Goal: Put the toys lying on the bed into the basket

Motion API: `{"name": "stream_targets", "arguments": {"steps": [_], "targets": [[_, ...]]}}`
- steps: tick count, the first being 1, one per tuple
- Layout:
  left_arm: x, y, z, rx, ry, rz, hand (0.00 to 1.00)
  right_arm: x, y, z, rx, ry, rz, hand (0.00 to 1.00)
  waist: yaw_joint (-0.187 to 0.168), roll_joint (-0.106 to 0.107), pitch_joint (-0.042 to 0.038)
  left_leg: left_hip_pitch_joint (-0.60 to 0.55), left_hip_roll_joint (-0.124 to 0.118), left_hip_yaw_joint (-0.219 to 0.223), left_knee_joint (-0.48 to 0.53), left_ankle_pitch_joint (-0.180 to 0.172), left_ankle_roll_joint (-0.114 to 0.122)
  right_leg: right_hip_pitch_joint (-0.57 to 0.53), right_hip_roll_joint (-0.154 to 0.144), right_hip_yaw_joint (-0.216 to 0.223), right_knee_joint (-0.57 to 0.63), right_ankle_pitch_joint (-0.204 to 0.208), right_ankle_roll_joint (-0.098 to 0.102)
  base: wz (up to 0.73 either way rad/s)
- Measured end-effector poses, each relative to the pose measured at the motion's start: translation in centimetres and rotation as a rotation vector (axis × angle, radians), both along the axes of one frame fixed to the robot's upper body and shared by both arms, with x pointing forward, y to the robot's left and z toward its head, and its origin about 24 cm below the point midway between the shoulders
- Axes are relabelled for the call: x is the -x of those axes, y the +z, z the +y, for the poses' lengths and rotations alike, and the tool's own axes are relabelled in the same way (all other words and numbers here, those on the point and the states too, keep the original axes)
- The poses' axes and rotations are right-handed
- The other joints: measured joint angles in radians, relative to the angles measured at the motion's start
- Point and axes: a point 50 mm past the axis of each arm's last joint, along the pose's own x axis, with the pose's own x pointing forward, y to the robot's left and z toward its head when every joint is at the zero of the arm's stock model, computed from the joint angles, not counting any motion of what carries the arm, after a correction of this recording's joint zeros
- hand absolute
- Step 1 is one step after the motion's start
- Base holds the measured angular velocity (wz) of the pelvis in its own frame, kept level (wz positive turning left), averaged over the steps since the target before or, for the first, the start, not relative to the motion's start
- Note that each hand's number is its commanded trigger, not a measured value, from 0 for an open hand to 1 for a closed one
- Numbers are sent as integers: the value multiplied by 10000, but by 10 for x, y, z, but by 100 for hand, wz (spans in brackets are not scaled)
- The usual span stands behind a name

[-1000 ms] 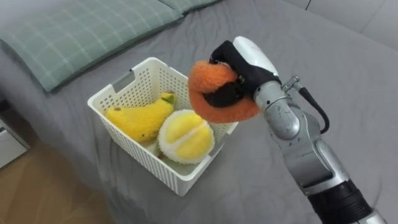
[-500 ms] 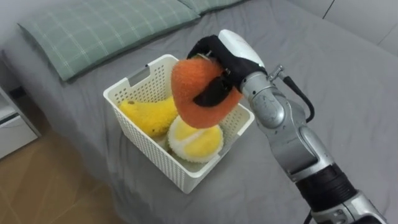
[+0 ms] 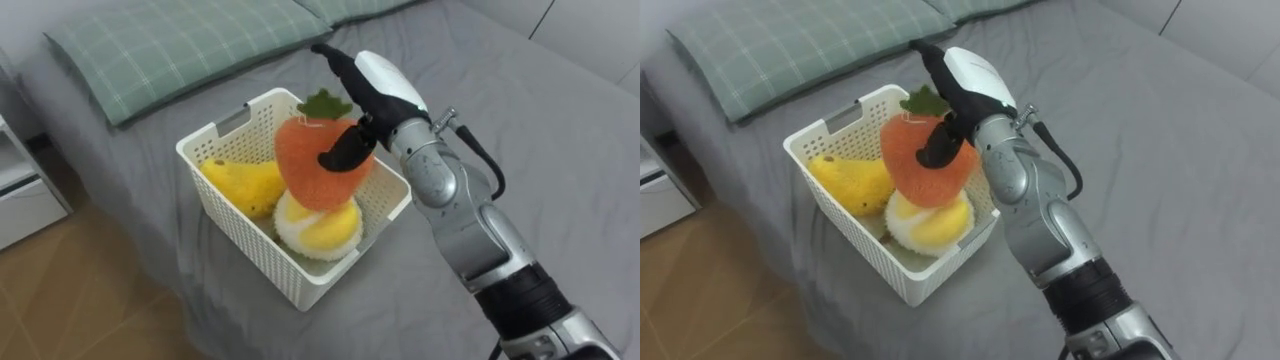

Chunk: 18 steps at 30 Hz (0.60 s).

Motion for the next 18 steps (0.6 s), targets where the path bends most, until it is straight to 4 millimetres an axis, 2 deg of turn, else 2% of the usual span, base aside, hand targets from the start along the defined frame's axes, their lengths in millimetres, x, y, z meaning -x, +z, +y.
{"name": "stream_targets", "arguments": {"steps": [18], "targets": [[-5, 1, 1, -175, -233, 57, 0, -1, -2, -2, 36, -202, 191, 0, -3, -39, 15, 0, 1, 2, -2, 1, -2, -2, 2, -3, -2, 0, 0, 0]]}}
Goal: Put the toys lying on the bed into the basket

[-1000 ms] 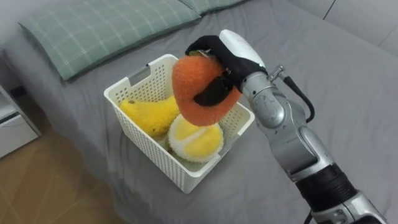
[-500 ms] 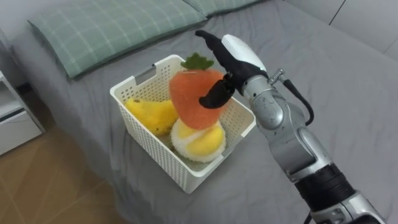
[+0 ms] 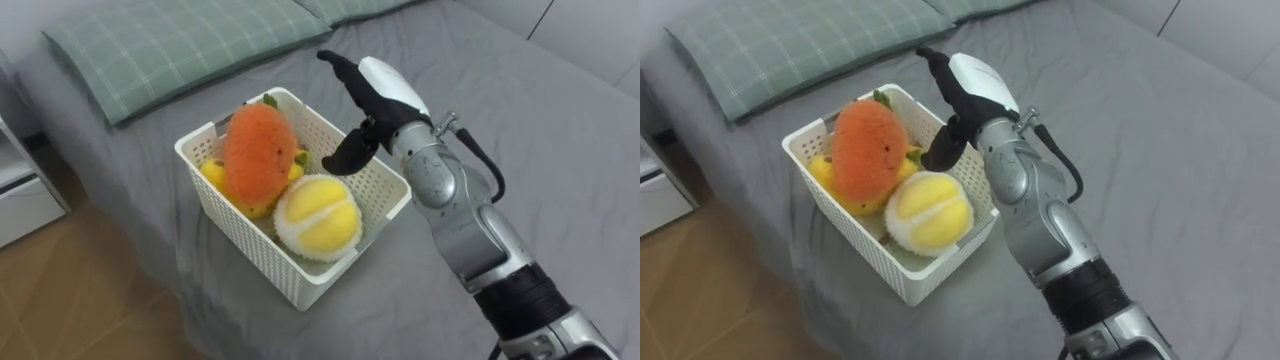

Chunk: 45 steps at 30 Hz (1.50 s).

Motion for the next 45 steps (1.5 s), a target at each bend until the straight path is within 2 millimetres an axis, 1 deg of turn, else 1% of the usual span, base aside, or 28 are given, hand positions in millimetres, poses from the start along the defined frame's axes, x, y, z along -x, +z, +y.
{"name": "stream_targets", "arguments": {"steps": [5, 9, 16, 19, 21, 23, 24, 25, 26, 27, 28, 29, 30, 31, 32, 33, 35, 36, 37, 38, 39, 41, 42, 44, 45], "targets": [[-1, 0, 1, -123, -149, 86, 0, 0, 0, 0, 5, -13, 6, 0, -25, -27, -18, -108, -1, 3, 10, 4, -2, -103, -2, -16, 1, 0, 0, 0], [-1, 0, 1, -259, -278, 167, 0, 0, 0, -1, 17, -19, 14, 0, -38, -25, -17, -124, 5, 20, -3, 7, 1, -142, -7, -10, 2, 0, 0, 0], [-2, 1, 1, -232, -225, 108, 0, -1, -2, -5, -239, -53, 203, 0, -256, -21, -11, -94, 4, 27, 0, 10, 3, -95, -7, 16, 3, 0, 0, 0], [-1, 0, 1, -124, 20, 54, 0, -3, 0, -12, -305, -220, 187, 0, -374, -16, -2, -97, -1, 45, 13, 10, 6, -94, -15, 14, 12, 1, 0, 0], [0, 0, 2, -144, 3, 54, 0, -5, 2, -20, -602, -413, 154, 0, -489, -37, 19, -82, 3, 65, 19, 11, 6, -88, -16, 21, 11, 1, 0, 0], [4, 0, 4, -163, 147, -49, 0, -8, 6, -38, -1564, -766, 157, 0, -720, -35, 35, -72, 0, 89, 31, 10, 14, -76, -27, 18, 8, 3, -2, 0], [6, 0, 5, -158, 199, -47, 0, -9, 8, -43, -1762, -921, 98, 0, -777, -37, 37, -71, 8, 132, 29, 8, 18, -85, -28, 25, 10, 3, -2, -15], [9, 0, 5, -148, 270, -12, 0, -10, 11, -52, -2033, -1236, -35, 0, -870, -38, 36, -51, 42, 268, 7, 2, 25, -154, -30, 67, 16, 3, -1, -30], [12, 0, 7, -168, 375, -27, 0, -11, 15, -63, -2186, -1540, -220, 0, -941, -40, 35, -6, 69, 395, -7, 1, 29, -215, -29, 260, 18, 3, -2, -36], [13, 0, 8, -178, 400, -40, 0, -11, 16, -69, -2239, -1665, -330, 0, -973, -40, 34, 23, 89, 470, -17, 0, 31, -230, -27, 332, 23, 3, -2, -41], [16, 0, 9, -197, 539, -61, 0, -9, 19, -79, -2459, -1933, -571, 0, -1122, -53, 25, 70, 125, 629, -52, -4, 39, -253, -13, 549, 20, 3, -2, -33], [19, 0, 11, -203, 750, -108, 0, -3, 22, -91, -2769, -2239, -911, 0, -1342, -60, 20, 76, 176, 836, -47, -20, 63, -275, -2, 596, 34, 7, -5, -34], [21, 0, 11, -206, 821, -104, 0, 0, 23, -96, -2906, -2393, -1083, 0, -1415, -63, 18, 91, 199, 893, -51, -28, 72, -310, 8, 675, 51, 10, -7, -42], [25, -1, 13, -212, 914, -58, 0, 7, 24, -106, -3077, -2639, -1391, 0, -1537, -50, 23, 151, 249, 1118, -74, -64, 84, -302, 18, 838, 59, 12, -8, -54], [29, -2, 13, -215, 967, 64, 0, 10, 23, -113, -3240, -2809, -1443, 0, -1788, 5, 37, 238, 288, 1351, -82, -115, 99, -286, 23, 941, 64, 16, -12, -54], [31, -3, 14, -216, 972, 127, 0, 11, 22, -117, -3326, -2914, -1433, 0, -1904, 40, 28, 269, 309, 1441, -90, -136, 107, -295, 32, 1050, 70, 16, -12, -56], [35, -4, 14, -222, 994, 228, 0, 14, 22, -128, -3748, -3374, -1609, 0, -2279, 169, 32, 413, 423, 1881, -193, -206, 123, -385, 67, 1404, 113, 32, -18, -61], [34, -3, 14, -222, 990, 197, 0, 15, 23, -130, -3902, -3475, -1675, 0, -2379, 193, 26, 425, 448, 1974, -199, -225, 124, -431, 80, 1476, 152, 34, -20, -59], [33, -3, 14, -200, 1010, 42, 0, 15, 25, -135, -4248, -3643, -1823, 0, -2588, 240, 1, 456, 530, 2249, -226, -263, 122, -561, 118, 1637, 231, 57, -41, -63], [31, -3, 14, -98, 1237, -127, 0, 17, 27, -139, -4525, -3704, -1960, 0, -2779, 276, -18, 532, 609, 2491, -302, -287, 111, -614, 153, 1652, 230, 96, -58, -64], [30, -3, 14, -57, 1324, -182, 0, 17, 28, -140, -4621, -3719, -2005, 0, -2838, 308, -38, 582, 634, 2586, -359, -287, 109, -623, 162, 1667, 231, 111, -65, -58], [33, -3, 14, 106, 1680, -292, 0, 19, 31, -146, -5104, -3880, -2307, 0, -3195, 439, -113, 746, 744, 2955, -403, -382, 83, -631, 230, 1762, 234, 137, -68, -47], [33, -3, 14, 140, 1745, -367, 0, 21, 31, -148, -5300, -3958, -2375, 0, -3290, 464, -141, 767, 764, 3015, -405, -403, 75, -631, 245, 1783, 232, 137, -68, -33], [33, -3, 14, 216, 1926, -395, 0, 27, 27, -157, -6018, -4322, -2449, 0, -3711, 533, -165, 877, 807, 3138, -443, -448, 52, -618, 284, 1813, 232, 137, -68, -20], [37, -3, 14, 217, 1968, -319, 0, 29, 25, -160, -6114, -4470, -2435, 0, -3759, 550, -162, 918, 829, 3250, -464, -461, 47, -619, 303, 1878, 234, 137, -69, -29]]}}
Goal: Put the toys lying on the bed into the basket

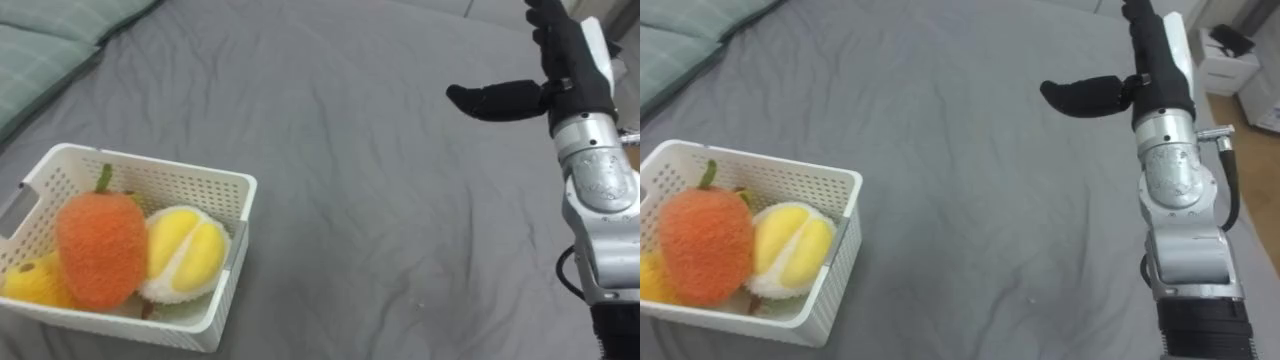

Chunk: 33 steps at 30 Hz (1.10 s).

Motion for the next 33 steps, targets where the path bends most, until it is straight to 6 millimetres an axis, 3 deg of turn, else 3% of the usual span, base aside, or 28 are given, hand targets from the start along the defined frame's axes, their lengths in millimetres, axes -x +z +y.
{"name": "stream_targets", "arguments": {"steps": [4, 8, 12, 15, 19, 21, 23, 26, 33], "targets": [[12, -1, 0, 68, 246, 245, 0, 19, -24, -24, -475, -1220, 564, 0, -166, 178, 56, 319, 141, 378, -138, -107, -68, 107, 148, 315, -46, 27, -44, -28], [21, -3, 1, 1, 350, 563, 0, 42, -64, -39, -647, -2071, 1997, 0, -444, 245, 35, 370, 269, 635, -133, -179, -142, 74, 245, 338, -38, 43, -72, -19], [29, -3, 2, -109, 554, 770, 0, 64, -91, -52, -1416, -2816, 2857, 0, -599, 273, 37, 344, 352, 926, -142, -225, -195, -71, 333, 582, -25, 76, -127, -23], [34, -3, 5, -120, 964, 848, 0, 92, -119, -70, -2314, -3900, 3852, 0, -779, 248, 15, 368, 394, 1040, -140, -253, -213, -94, 367, 630, -29, 87, -147, -9], [43, -3, 7, -242, 1126, 1097, 0, 142, -174, -89, -2705, -5618, 6238, 0, -1109, 223, 11, 447, 453, 1132, -129, -289, -263, -51, 417, 689, -24, 77, -186, -7], [47, -2, 9, -290, 1144, 1206, 0, 173, -203, -88, -2981, -6270, 7679, 0, -1235, 182, 18, 505, 465, 1125, -129, -298, -281, 14, 420, 665, -29, 43, -243, 0], [51, -3, 10, -299, 1138, 1352, 0, 220, -237, -80, -3485, -7190, 9757, 0, -1232, 137, 32, 528, 473, 1174, -128, -314, -308, -54, 403, 778, -10, -49, -363, -8], [54, -4, 9, -262, 1177, 1505, 0, 270, -263, -62, -4086, -7958, 11891, 0, -1221, 182, 15, 536, 474, 1178, -129, -321, -317, -60, 429, 812, 7, -74, -382, -1], [61, -5, 8, -262, 1007, 1862, 0, 320, -280, -39, -5056, -7913, 14330, 0, -1183, 256, 11, 803, 458, 1157, -216, -346, -320, 155, 441, 771, -32, -99, -376, -2]]}}
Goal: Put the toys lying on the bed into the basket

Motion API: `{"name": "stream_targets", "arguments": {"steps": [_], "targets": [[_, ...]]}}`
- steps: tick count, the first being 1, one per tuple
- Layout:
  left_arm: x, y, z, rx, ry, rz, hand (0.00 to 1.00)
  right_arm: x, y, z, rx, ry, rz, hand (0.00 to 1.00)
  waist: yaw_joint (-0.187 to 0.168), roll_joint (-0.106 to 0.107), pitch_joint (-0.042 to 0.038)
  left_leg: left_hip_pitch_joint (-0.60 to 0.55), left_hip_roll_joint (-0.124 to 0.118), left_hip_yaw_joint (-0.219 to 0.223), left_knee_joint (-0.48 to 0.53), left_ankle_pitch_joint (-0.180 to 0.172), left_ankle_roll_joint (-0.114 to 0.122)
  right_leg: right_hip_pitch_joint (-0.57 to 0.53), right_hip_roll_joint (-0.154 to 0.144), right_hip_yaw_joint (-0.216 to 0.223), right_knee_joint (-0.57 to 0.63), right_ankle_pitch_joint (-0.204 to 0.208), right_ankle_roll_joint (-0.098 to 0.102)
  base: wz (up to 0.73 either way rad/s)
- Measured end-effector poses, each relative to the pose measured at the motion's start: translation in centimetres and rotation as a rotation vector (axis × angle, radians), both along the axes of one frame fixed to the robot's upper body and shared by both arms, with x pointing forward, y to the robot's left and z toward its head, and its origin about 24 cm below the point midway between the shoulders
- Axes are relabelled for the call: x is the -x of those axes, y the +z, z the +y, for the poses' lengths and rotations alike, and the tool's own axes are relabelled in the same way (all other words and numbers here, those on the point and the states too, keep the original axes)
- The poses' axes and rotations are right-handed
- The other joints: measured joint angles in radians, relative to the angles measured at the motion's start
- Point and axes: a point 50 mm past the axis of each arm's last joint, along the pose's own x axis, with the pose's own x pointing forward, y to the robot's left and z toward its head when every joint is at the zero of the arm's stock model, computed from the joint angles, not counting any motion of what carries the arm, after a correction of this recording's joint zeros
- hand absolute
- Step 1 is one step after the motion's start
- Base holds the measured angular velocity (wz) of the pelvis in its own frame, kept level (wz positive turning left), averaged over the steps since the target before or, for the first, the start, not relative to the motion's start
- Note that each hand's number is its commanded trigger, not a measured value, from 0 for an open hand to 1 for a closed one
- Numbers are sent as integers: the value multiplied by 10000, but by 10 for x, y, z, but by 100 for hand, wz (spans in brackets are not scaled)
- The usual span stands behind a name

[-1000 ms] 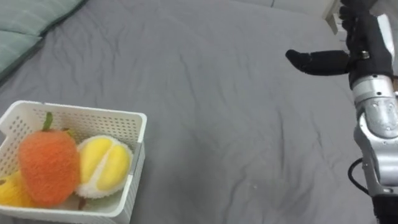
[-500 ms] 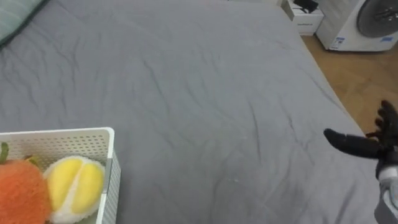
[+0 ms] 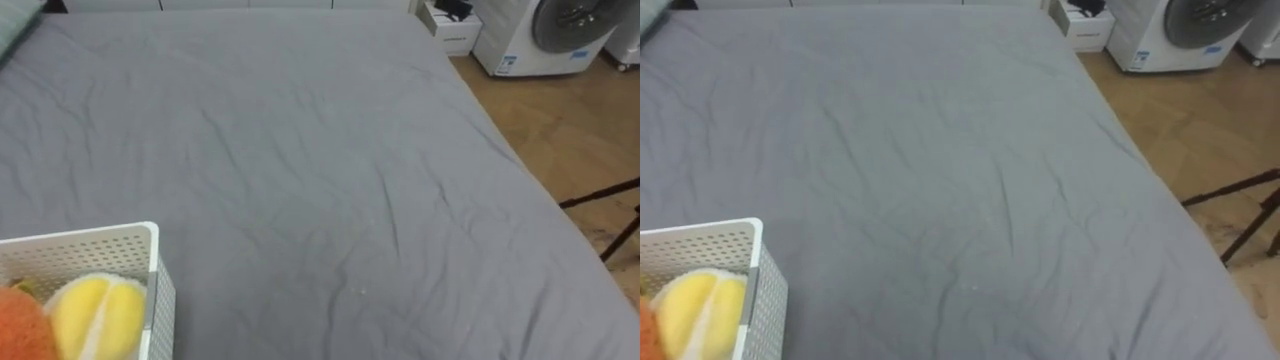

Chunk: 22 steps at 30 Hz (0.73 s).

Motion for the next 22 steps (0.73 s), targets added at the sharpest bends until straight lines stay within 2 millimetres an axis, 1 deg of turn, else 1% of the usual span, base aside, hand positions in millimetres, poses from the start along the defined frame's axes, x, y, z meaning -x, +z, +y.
{"name": "stream_targets", "arguments": {"steps": [2, 3, 4, 5, 6, 8, 10, 12, 15, 16, 17, 22], "targets": [[0, 0, 0, -16, -38, 17, 0, 13, -3, 8, -743, 279, 698, 0, 107, 13, -3, 40, -7, -17, -6, -3, 1, 8, -9, -26, -2, -11, -7, 0], [0, 0, 0, -16, -63, 45, 0, 14, -3, 10, -907, 478, 827, 0, 169, 30, -6, 40, -6, -14, -7, -7, 1, 1, -9, -26, -3, -12, -8, 0], [2, 0, 0, -15, -82, 134, 0, 22, -3, 13, -1175, 786, 1210, 0, 233, 54, -9, 40, -2, -10, -7, -18, -5, -1, -4, -27, -12, -15, -12, 0], [-1, 0, -1, -16, -85, 131, 0, 27, -5, 18, -1461, 1237, 1586, 0, 241, 102, -30, 40, 3, -11, -7, -19, -8, 1, 0, -35, -12, -15, -12, 0], [-2, -1, -1, -15, -90, 139, 0, 28, -5, 21, -1638, 1477, 1747, 0, 251, 148, -60, 40, 5, -11, -8, -19, -9, 1, 3, -36, -11, -15, -12, 0], [-1, -2, -7, 129, -126, 297, 0, 29, -8, 32, -2129, 2274, 2246, 0, 269, 168, -52, 74, 1, -20, -9, -19, -10, 41, 6, -40, -6, -15, -13, 0], [-3, -4, -10, 159, -119, 355, 0, 29, -10, 38, -2377, 2528, 2478, 0, 289, 190, -26, 185, 1, -28, -27, -24, -14, 143, 10, -39, -16, -16, -12, 0], [-6, -5, -13, 191, -142, 357, 0, 22, -11, 40, -2471, 3154, 2562, 0, 360, 225, -14, 226, -14, -21, -28, -30, -12, 170, -3, -38, 1, -28, -10, -4], [-9, -6, -16, 218, -436, 418, 0, 11, -12, 40, -2503, 4299, 2685, 0, 506, 351, -14, 194, -26, -36, -28, -53, 0, 167, -13, -26, 34, -30, -13, -1], [-8, -6, -18, 161, -548, 486, 0, 5, -13, 40, -2471, 4945, 2768, 0, 547, 389, -13, 185, -28, -47, -17, -58, 3, 167, -20, -41, 33, -30, -13, 0], [-7, -7, -19, 153, -688, 560, 0, -2, -13, 40, -2410, 5383, 2767, 0, 546, 423, -11, 186, -31, -60, -3, -59, 3, 166, -21, -52, 24, -30, -13, 3], [-4, -8, -24, 138, -909, 847, 0, -19, -14, 42, -2326, 6631, 2818, 0, 584, 509, -22, 137, -36, -127, 3, -53, -1, 169, -22, -116, 2, -47, 5, 5]]}}
